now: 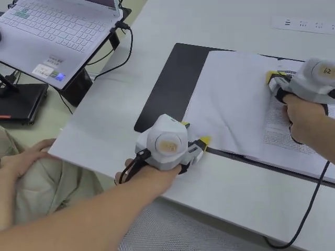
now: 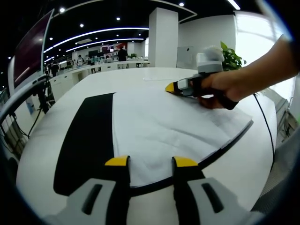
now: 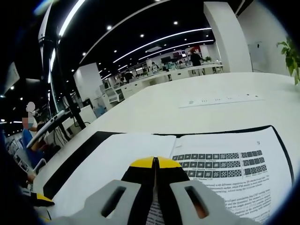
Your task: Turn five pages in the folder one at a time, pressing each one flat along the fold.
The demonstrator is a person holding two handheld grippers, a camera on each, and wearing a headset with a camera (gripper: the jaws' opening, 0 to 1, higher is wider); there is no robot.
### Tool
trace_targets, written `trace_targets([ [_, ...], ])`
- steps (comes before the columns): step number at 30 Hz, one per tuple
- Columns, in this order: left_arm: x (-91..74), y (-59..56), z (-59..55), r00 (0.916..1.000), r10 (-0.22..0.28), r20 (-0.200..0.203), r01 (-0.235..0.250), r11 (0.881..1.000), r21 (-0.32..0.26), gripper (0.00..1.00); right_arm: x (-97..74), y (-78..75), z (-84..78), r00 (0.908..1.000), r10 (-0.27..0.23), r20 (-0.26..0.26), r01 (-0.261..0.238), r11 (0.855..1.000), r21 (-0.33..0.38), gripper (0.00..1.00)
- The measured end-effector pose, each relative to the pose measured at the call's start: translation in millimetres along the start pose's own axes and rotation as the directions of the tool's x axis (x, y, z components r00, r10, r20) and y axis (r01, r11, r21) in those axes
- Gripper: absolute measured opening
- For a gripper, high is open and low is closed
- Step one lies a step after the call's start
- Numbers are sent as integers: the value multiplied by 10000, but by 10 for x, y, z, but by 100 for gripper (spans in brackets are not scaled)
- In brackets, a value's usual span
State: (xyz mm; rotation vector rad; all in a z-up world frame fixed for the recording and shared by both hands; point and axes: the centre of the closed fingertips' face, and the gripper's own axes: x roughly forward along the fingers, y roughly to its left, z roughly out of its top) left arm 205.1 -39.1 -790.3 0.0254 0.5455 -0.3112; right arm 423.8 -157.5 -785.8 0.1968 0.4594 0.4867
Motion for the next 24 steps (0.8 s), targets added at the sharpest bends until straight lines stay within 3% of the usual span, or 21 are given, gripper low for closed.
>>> trace_targets([
  [6,1,-1,2,10000,25,44,-25,10000,-37,34,171,-69,77,9999,-109,-20,108,9999,-125,0],
  [16,4,9,2,9999,65,93,-64,9999,-119,35,306,-118,179,9999,-100,-113,96,9993,-361,0],
  [24,0,7,3,9998,89,153,-86,9998,-159,35,267,-110,189,9999,-35,-97,32,9995,-322,0],
])
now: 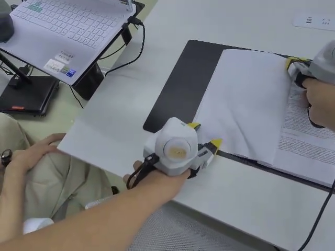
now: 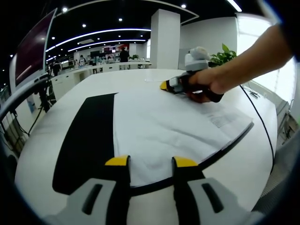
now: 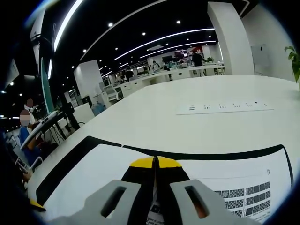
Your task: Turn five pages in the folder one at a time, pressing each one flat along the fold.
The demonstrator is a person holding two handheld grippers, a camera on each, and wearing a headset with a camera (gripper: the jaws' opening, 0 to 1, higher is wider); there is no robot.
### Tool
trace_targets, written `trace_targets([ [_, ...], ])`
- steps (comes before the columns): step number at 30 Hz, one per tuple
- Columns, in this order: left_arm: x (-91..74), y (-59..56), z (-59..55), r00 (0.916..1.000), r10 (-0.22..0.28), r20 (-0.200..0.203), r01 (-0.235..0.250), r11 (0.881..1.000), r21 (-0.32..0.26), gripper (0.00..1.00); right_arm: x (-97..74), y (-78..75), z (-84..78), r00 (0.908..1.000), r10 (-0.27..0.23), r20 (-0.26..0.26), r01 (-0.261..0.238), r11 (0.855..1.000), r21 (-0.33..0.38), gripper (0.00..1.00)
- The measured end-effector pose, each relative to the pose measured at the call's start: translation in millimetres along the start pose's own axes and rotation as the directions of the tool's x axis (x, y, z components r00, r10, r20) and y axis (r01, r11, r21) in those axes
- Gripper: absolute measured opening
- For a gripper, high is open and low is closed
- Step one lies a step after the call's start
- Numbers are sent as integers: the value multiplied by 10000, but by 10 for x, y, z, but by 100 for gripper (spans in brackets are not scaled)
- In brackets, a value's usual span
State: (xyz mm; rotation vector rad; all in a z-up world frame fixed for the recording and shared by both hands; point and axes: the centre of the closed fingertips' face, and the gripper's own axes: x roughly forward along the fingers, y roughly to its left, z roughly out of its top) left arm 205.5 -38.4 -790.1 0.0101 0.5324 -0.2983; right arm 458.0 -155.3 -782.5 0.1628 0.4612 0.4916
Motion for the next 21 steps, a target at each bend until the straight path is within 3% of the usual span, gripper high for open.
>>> trace_targets([
  [21,-5,-15,9,10000,22,47,-22,10000,-5,34,-377,209,-219,9955,944,-104,-945,9955,-102,0],
])
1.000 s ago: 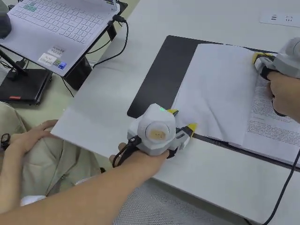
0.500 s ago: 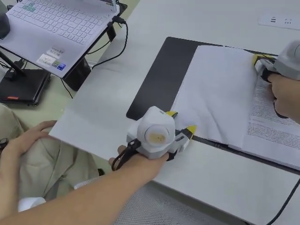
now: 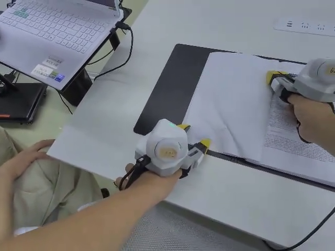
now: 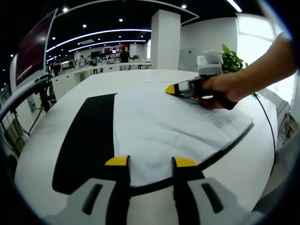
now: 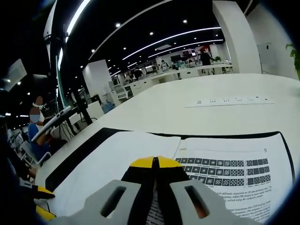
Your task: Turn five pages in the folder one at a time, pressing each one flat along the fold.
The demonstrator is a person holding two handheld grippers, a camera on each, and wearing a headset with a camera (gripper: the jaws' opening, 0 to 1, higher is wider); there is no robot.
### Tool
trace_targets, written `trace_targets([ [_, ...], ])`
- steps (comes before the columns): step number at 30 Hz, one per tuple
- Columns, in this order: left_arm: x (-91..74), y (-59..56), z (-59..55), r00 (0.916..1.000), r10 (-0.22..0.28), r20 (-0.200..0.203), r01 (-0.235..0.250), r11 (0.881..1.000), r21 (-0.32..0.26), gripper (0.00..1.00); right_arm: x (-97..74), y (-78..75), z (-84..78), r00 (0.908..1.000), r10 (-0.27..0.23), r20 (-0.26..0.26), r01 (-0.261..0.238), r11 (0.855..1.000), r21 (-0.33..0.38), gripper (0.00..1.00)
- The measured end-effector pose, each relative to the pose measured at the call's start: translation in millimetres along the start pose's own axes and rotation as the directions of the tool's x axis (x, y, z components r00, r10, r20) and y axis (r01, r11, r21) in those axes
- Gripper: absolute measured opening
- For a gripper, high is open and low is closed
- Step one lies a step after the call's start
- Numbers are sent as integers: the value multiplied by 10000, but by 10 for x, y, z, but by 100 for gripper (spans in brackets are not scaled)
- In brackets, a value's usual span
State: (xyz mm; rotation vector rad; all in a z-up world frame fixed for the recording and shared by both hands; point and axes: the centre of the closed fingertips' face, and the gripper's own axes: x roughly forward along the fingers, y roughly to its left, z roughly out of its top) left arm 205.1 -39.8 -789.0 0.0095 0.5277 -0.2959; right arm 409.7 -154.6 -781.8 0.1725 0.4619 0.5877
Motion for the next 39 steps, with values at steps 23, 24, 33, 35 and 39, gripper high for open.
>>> trace_targets([
  [23,18,15,-12,9999,99,139,-98,9999,-109,34,-383,203,-210,9992,263,288,-286,9960,849,0],
  [24,18,16,-12,9998,109,148,-107,9999,-121,34,-395,215,-222,9992,266,294,-291,9957,883,0],
  [33,15,15,-13,9998,128,156,-125,9998,-172,34,-608,367,-271,9991,257,351,-292,9943,1025,0],
  [35,12,14,-11,9998,139,167,-135,9996,-245,34,-669,407,-277,9989,293,378,-332,9937,1071,0],
  [39,10,14,-10,9996,163,213,-157,9995,-276,34,-781,468,-293,9986,224,477,-287,9905,1347,0],
])
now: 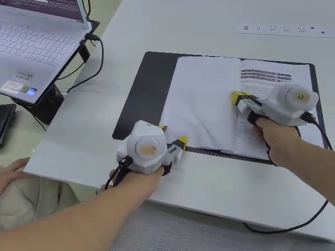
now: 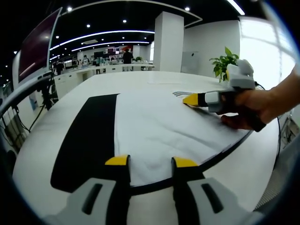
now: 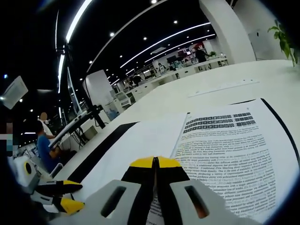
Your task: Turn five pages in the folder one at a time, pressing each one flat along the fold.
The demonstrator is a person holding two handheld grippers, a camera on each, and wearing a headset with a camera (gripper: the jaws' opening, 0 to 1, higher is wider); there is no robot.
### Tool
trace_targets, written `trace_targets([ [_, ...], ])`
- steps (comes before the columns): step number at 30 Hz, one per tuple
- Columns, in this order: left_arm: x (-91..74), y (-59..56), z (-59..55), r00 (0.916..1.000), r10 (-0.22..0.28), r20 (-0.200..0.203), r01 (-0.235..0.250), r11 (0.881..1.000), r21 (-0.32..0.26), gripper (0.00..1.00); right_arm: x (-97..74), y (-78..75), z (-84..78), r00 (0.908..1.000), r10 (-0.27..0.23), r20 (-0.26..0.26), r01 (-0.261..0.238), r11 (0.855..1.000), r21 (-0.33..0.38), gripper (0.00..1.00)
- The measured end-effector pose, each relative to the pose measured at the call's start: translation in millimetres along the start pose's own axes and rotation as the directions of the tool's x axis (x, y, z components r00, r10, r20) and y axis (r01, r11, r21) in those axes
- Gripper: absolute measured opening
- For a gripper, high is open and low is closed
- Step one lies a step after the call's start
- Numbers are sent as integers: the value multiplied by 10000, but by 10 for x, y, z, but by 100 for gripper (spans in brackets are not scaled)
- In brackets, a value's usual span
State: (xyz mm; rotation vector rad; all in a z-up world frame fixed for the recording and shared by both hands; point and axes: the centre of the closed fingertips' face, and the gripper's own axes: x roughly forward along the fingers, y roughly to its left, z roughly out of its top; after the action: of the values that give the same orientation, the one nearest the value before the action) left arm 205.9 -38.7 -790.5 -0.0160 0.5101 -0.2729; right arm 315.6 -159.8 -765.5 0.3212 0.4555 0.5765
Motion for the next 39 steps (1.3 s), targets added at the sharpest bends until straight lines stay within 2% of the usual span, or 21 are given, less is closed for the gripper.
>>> trace_targets([
  [7,9,5,-5,10000,-4,19,4,10000,3,34,-176,185,-152,9991,343,-234,-344,9994,-16,0],
  [12,20,9,-14,10000,-48,-7,48,10000,27,34,-288,245,-222,9988,409,-281,-406,9991,112,0],
  [17,13,-1,-10,10000,-82,20,82,10000,53,34,-450,342,-363,9963,650,-566,-649,9979,28,0],
  [22,4,-4,-7,9999,-119,27,118,9999,92,34,-548,326,-461,9931,824,-836,-820,9966,82,0],
  [26,-8,-5,-6,9999,-161,29,160,9998,117,34,-662,382,-562,9889,998,-1098,-989,9950,138,0],
  [33,-36,-7,0,9998,-191,102,190,9997,124,34,-838,456,-717,9809,1294,-1449,-1207,9904,671,0],
  [39,-46,-7,7,9997,-201,102,199,9997,138,34,-965,511,-795,9758,1266,-1782,-1032,9854,1355,0],
])
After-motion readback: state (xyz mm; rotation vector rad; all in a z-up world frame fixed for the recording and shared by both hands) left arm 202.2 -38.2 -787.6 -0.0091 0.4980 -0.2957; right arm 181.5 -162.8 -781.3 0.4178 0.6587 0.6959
